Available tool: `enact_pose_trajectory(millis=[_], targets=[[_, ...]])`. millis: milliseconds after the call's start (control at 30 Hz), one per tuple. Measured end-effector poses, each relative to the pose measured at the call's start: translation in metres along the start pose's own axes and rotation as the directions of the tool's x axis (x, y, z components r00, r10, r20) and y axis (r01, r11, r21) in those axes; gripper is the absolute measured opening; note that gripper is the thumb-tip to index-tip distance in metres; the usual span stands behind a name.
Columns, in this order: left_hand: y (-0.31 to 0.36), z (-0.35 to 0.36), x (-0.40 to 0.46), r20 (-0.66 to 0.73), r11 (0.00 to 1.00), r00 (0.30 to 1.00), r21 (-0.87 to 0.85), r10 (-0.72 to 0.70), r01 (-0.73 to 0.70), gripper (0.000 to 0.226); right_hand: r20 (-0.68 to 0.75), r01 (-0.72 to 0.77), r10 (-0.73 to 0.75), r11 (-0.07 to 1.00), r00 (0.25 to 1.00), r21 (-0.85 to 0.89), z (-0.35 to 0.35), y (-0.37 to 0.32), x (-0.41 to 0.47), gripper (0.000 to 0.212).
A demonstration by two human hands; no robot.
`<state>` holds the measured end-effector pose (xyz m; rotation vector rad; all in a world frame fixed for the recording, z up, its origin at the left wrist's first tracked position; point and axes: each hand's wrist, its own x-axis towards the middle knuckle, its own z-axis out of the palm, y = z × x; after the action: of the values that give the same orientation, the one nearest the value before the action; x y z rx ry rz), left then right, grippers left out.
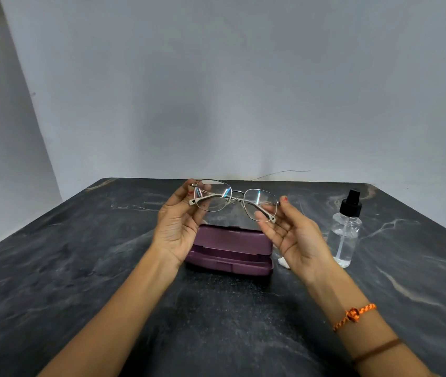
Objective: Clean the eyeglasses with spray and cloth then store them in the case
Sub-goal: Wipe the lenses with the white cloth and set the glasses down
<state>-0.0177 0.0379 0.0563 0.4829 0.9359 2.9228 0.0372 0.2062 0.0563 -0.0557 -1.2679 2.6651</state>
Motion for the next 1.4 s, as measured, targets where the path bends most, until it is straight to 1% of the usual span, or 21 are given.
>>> enact_pose_trajectory(millis=[100, 167, 300, 367, 467, 533, 600, 667, 733, 833, 900, 933, 1033, 1100, 1200, 1300, 1400], targets=[[0.004, -0.006, 0.004, 0.002, 0.998, 1.000, 0.066, 0.008, -0.008, 0.048, -0.006, 0.012, -0.012, 0.998, 1.000, -0.061, 0.003, 0.002, 0.000, 0.022], [0.013, -0.012, 0.005, -0.007, 0.991, 0.999, 0.131, 0.037, -0.036, 0.046, 0.001, 0.013, -0.013, 0.995, 1.000, -0.103, 0.010, 0.005, -0.001, 0.021], [0.049, -0.034, -0.004, -0.020, 0.958, 0.995, 0.270, 0.102, -0.093, 0.023, 0.039, 0.031, -0.024, 0.983, 0.999, -0.182, 0.037, 0.017, -0.007, 0.024], [0.071, -0.052, -0.014, -0.027, 0.935, 0.993, 0.343, 0.112, -0.096, 0.020, 0.066, 0.037, -0.023, 0.976, 0.998, -0.215, 0.056, 0.028, -0.011, 0.025], [0.097, -0.081, -0.029, -0.070, 0.917, 0.990, 0.390, 0.124, -0.088, 0.011, 0.077, 0.004, 0.016, 0.964, 0.997, -0.264, 0.082, 0.051, -0.018, 0.028], [0.109, -0.101, -0.038, -0.110, 0.914, 0.985, 0.399, 0.133, -0.079, 0.013, 0.073, -0.053, 0.079, 0.950, 0.994, -0.306, 0.094, 0.070, -0.023, 0.030], [0.118, -0.119, -0.042, -0.142, 0.901, 0.982, 0.432, 0.123, -0.050, 0.017, 0.065, -0.106, 0.136, 0.935, 0.989, -0.339, 0.098, 0.089, -0.027, 0.031], [0.127, -0.131, -0.042, -0.154, 0.880, 0.984, 0.474, 0.090, -0.006, 0.015, 0.054, -0.126, 0.157, 0.920, 0.986, -0.371, 0.097, 0.104, -0.029, 0.030], [0.132, -0.138, -0.039, -0.150, 0.864, 0.988, 0.502, 0.044, 0.038, 0.018, 0.049, -0.113, 0.145, 0.907, 0.988, -0.405, 0.095, 0.112, -0.030, 0.029], [0.137, -0.147, -0.036, -0.141, 0.828, 0.988, 0.546, -0.059, 0.127, 0.028, 0.048, -0.054, 0.084, 0.891, 0.995, -0.451, 0.091, 0.114, -0.029, 0.027], [0.136, -0.152, -0.035, -0.174, 0.796, 0.977, 0.570, -0.124, 0.203, 0.037, 0.045, -0.030, 0.058, 0.878, 0.997, -0.477, 0.088, 0.116, -0.029, 0.028], [0.136, -0.153, -0.034, -0.201, 0.782, 0.968, 0.575, -0.150, 0.240, 0.037, 0.038, -0.027, 0.053, 0.869, 0.998, -0.495, 0.087, 0.117, -0.029, 0.028], [0.136, -0.151, -0.034, -0.265, 0.721, 0.942, 0.611, -0.204, 0.328, 0.023, 0.004, -0.027, 0.035, 0.826, 0.999, -0.563, 0.082, 0.123, -0.029, 0.028], [0.135, -0.150, -0.034, -0.299, 0.672, 0.931, 0.647, -0.210, 0.360, 0.021, -0.001, -0.007, 0.009, 0.781, 1.000, -0.624, 0.080, 0.124, -0.029, 0.026], [0.134, -0.149, -0.034, -0.338, 0.605, 0.924, 0.703, -0.176, 0.373, 0.018, 0.032, 0.030, -0.010, 0.686, 0.999, -0.727, 0.077, 0.126, -0.028, 0.026], [0.132, -0.147, -0.035, -0.344, 0.560, 0.928, 0.745, -0.143, 0.363, 0.017, 0.056, 0.055, -0.018, 0.632, 0.998, -0.773, 0.075, 0.128, -0.025, 0.028], [0.130, -0.146, -0.035, -0.327, 0.522, 0.936, 0.780, -0.131, 0.346, 0.019, 0.091, 0.113, -0.067, 0.569, 0.994, -0.815, 0.073, 0.129, -0.024, 0.030]])
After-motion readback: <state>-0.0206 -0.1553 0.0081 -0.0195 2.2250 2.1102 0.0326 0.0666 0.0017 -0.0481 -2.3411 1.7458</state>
